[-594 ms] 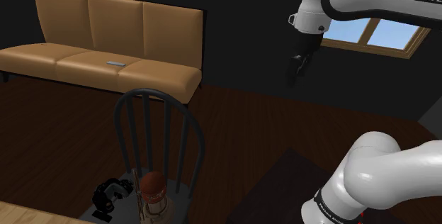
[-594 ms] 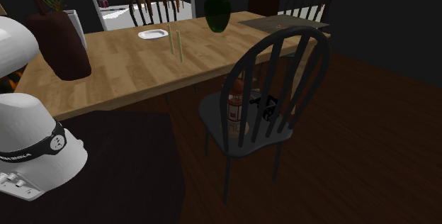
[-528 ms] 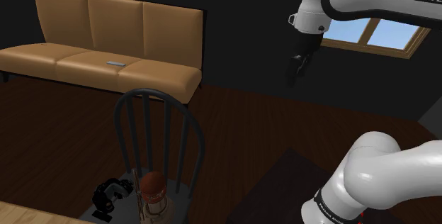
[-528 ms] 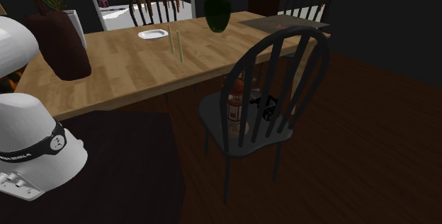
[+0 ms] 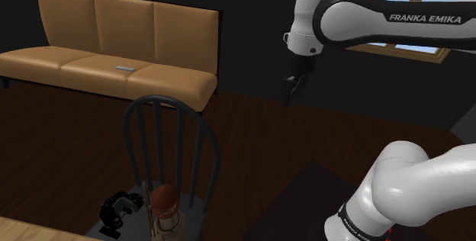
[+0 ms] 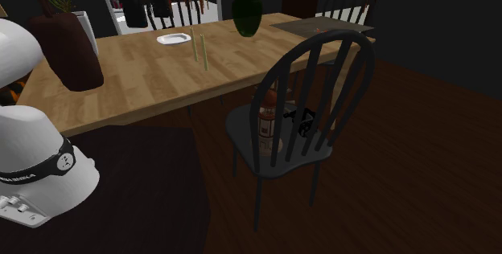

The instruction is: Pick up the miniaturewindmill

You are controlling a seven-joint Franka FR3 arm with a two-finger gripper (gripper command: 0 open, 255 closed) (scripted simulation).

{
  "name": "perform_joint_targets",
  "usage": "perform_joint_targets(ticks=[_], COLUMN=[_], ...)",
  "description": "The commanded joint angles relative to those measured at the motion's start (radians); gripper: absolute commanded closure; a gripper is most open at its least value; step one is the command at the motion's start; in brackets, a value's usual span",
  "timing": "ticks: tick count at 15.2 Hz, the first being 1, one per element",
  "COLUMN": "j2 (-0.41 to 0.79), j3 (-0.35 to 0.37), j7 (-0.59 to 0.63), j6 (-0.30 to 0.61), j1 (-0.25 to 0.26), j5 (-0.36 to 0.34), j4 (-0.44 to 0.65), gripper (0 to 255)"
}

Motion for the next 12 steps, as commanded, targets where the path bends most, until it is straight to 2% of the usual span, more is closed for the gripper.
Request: perform_joint_targets(ticks=[1, 12], j2=[0.036, 0.321], j3=[0.027, 0.166], j7=[0.029, 0.171], j6=[0.059, 0.347], j1=[0.014, 0.074], j5=[0.02, 0.073], j4=[-0.02, -0.001], gripper=[0, 0])
